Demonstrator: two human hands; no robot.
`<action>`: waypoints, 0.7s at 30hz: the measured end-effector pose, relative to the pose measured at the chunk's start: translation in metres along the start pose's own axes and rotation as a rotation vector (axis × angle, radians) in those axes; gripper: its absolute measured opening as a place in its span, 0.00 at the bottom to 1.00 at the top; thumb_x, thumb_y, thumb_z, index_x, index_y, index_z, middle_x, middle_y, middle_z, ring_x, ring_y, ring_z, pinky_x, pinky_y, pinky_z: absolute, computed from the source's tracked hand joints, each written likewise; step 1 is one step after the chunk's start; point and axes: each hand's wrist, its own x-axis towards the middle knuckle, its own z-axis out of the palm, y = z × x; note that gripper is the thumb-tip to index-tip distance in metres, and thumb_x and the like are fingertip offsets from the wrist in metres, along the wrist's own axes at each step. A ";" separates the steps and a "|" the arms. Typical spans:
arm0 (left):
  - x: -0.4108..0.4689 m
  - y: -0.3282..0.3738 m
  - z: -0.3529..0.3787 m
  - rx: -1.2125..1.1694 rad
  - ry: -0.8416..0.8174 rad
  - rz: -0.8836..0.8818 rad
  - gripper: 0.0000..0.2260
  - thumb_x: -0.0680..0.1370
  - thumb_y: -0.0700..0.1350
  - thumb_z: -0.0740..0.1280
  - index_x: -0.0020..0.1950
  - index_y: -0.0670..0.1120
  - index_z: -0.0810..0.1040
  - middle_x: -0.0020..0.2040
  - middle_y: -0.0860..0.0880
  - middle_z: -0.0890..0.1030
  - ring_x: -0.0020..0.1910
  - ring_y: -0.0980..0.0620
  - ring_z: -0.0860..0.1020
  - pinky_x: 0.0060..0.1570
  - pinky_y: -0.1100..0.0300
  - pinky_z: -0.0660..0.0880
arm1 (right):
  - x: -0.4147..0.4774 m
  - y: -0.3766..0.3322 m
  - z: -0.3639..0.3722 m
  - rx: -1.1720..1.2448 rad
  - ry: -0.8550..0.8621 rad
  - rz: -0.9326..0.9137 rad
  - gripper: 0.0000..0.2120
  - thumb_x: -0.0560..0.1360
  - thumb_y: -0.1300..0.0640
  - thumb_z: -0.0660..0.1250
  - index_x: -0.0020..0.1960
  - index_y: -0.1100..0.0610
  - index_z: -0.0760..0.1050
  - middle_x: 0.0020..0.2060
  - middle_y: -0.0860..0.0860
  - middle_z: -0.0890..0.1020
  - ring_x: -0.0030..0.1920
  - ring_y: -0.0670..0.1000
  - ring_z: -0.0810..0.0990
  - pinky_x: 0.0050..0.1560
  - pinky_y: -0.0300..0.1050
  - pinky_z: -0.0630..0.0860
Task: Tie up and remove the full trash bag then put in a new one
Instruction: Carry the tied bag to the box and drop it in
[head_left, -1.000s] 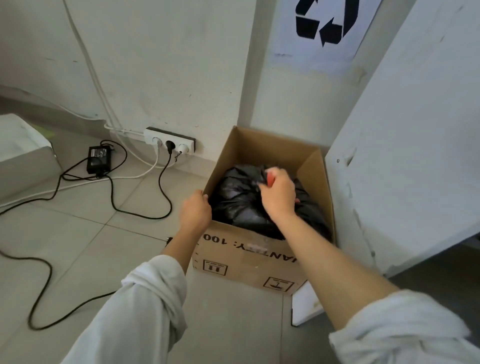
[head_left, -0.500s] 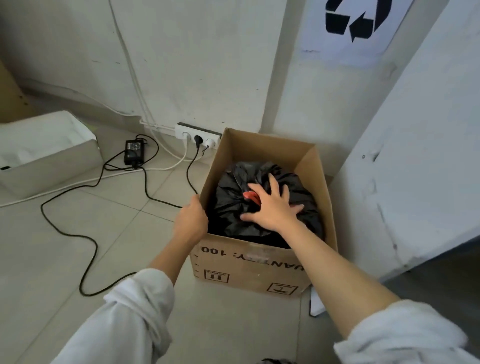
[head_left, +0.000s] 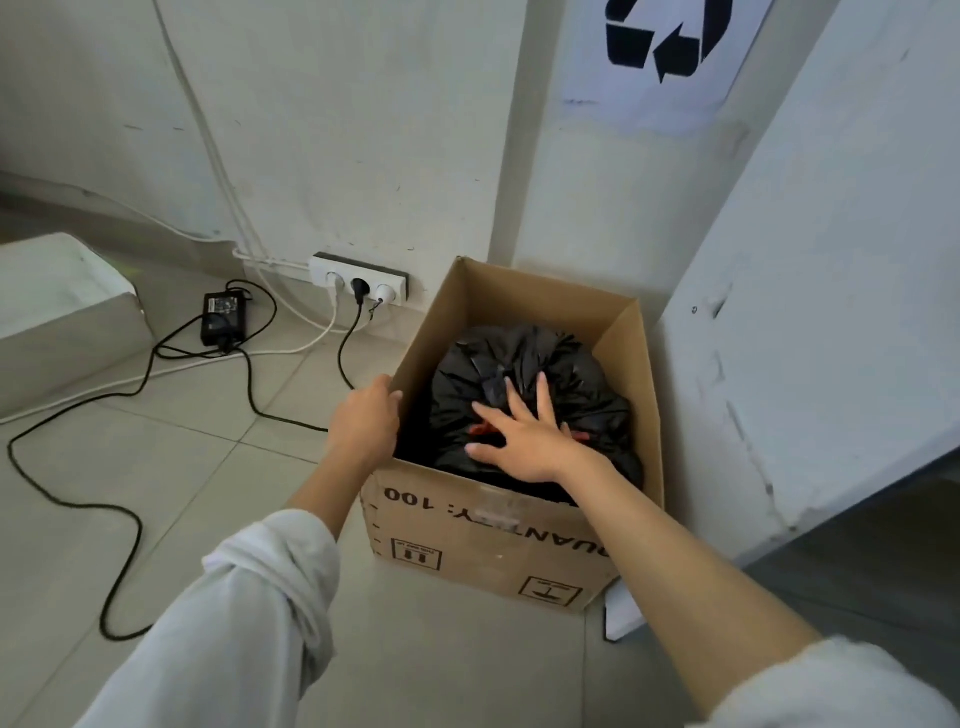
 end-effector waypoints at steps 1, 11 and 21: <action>-0.001 0.000 0.000 -0.011 0.026 -0.006 0.13 0.82 0.48 0.53 0.59 0.42 0.70 0.46 0.43 0.78 0.40 0.46 0.73 0.38 0.53 0.69 | 0.007 0.005 0.000 -0.033 -0.031 0.030 0.30 0.78 0.37 0.53 0.76 0.40 0.47 0.74 0.44 0.32 0.67 0.54 0.19 0.71 0.66 0.42; -0.012 0.002 0.000 -0.171 0.290 -0.013 0.11 0.80 0.46 0.58 0.60 0.47 0.76 0.49 0.45 0.82 0.46 0.44 0.79 0.40 0.55 0.72 | -0.031 -0.015 0.002 0.052 -0.077 -0.063 0.33 0.75 0.33 0.54 0.75 0.39 0.48 0.76 0.48 0.36 0.74 0.53 0.30 0.71 0.65 0.40; -0.002 0.002 -0.016 -0.259 -0.039 -0.013 0.16 0.82 0.47 0.54 0.66 0.47 0.72 0.57 0.43 0.79 0.54 0.44 0.76 0.50 0.53 0.72 | -0.027 -0.016 -0.019 0.023 -0.148 -0.073 0.29 0.73 0.33 0.58 0.71 0.42 0.65 0.76 0.50 0.59 0.76 0.54 0.54 0.74 0.57 0.54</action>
